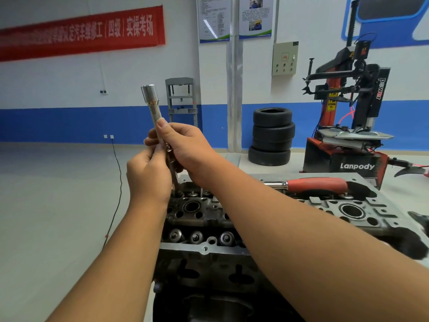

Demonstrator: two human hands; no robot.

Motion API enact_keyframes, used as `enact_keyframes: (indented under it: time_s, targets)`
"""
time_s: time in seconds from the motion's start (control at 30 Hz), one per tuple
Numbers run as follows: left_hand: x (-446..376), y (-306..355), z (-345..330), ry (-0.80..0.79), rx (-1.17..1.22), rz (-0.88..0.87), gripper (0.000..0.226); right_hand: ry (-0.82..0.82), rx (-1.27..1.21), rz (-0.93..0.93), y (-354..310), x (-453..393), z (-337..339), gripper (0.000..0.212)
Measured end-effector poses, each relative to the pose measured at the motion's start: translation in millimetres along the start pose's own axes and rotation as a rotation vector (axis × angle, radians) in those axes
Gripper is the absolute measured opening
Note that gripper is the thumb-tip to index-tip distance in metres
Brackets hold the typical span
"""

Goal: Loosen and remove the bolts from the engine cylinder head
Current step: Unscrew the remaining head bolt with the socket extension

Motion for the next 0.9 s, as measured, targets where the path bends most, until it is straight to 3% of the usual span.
enact_keyframes:
  time_s: [0.23,0.47,0.67,0.9]
  targets:
    - [-0.5,-3.2,2.9,0.072,-0.078,-0.096,0.014,0.005,-0.015,0.011,2.9,-1.5,2.6,0.024]
    - [-0.1,-1.7,0.3,0.015,-0.01,-0.035,0.027,0.009,-0.029,-0.013,0.8,-1.5,1.4,0.034]
    - [-0.8,-2.9,2.7,0.062,-0.092,-0.111,0.012,0.015,0.0,0.004,3.1,-2.5,2.2,0.027]
    - [-0.3,0.0,-1.2,-0.06,0.011,-0.045,0.021,0.013,-0.012,0.004,1.6,-1.9,2.2,0.034]
Point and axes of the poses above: each hand's wrist, its own x-axis away from the middle knuckle, its own z-axis out of the back of the hand, y = z × x, the point moved 1 cm from there along -x, towards the middle knuckle, and after that the axes turned 5 degrees about -x, right-handed, at the moved point
